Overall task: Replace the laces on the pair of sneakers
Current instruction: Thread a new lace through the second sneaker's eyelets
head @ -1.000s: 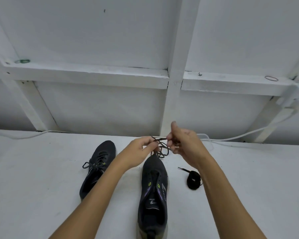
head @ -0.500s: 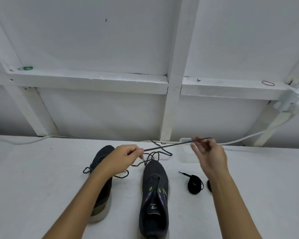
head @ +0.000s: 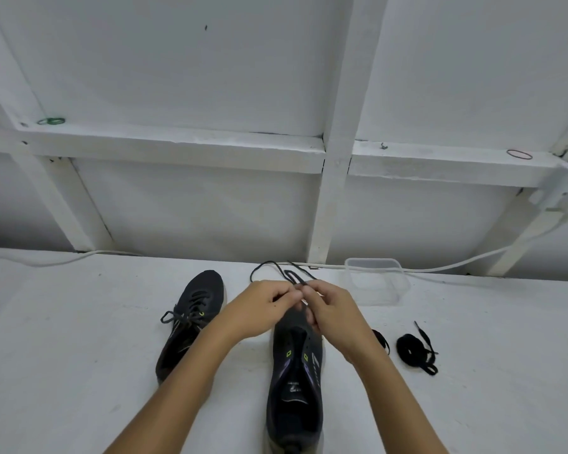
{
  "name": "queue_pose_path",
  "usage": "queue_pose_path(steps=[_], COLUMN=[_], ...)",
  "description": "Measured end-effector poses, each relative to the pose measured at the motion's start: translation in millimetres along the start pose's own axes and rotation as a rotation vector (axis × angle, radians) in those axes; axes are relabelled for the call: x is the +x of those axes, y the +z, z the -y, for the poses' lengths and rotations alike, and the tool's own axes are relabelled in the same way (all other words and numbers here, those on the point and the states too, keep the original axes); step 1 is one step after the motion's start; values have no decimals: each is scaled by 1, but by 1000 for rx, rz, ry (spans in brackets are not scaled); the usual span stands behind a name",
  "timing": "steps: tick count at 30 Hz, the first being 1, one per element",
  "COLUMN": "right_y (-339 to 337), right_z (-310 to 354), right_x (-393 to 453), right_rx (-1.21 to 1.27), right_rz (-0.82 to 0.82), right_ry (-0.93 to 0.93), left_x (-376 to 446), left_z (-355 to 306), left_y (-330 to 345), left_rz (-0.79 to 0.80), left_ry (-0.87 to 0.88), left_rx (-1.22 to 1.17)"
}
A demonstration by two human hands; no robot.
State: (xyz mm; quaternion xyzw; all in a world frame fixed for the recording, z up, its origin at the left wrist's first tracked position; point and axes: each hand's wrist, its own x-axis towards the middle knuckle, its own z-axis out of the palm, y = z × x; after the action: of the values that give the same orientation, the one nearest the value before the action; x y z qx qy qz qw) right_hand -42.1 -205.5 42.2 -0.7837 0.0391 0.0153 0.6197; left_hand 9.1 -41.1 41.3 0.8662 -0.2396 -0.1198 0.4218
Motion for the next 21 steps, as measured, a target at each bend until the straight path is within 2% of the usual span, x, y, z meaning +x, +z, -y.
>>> queue_pose_path(steps=[3,6,7,10,12,14,17,21], right_y=[-4,-1,-3,-44,-73,-70,-33,-17], right_z=[-5,-13,-15,-24,-28,-24,-23,-17], right_x=[-2,3,4,10,6,1,-4,-8], right_rx=[-253,-521,-552,-506,-474,-515,-570,-761], right_rz=[27,-17,-75,-466,-635,-576,-351,-80], right_ry=[-88,-94,-76,96,207,269,229,388], left_x=[-4,-5,-6,-10,-15,-17,-10,-5], left_z=[6,11,13,26,38,39,24,14], left_y=[-4,-4,-7,-26,-38,-40,-27,-9], left_rz=[32,63,60,-30,-82,-78,-31,5], left_ry=[-26,-47,-63,-115,-140,-144,-123,-101], left_rx=[-64,-67,-62,-47,-20,-7,-10,36])
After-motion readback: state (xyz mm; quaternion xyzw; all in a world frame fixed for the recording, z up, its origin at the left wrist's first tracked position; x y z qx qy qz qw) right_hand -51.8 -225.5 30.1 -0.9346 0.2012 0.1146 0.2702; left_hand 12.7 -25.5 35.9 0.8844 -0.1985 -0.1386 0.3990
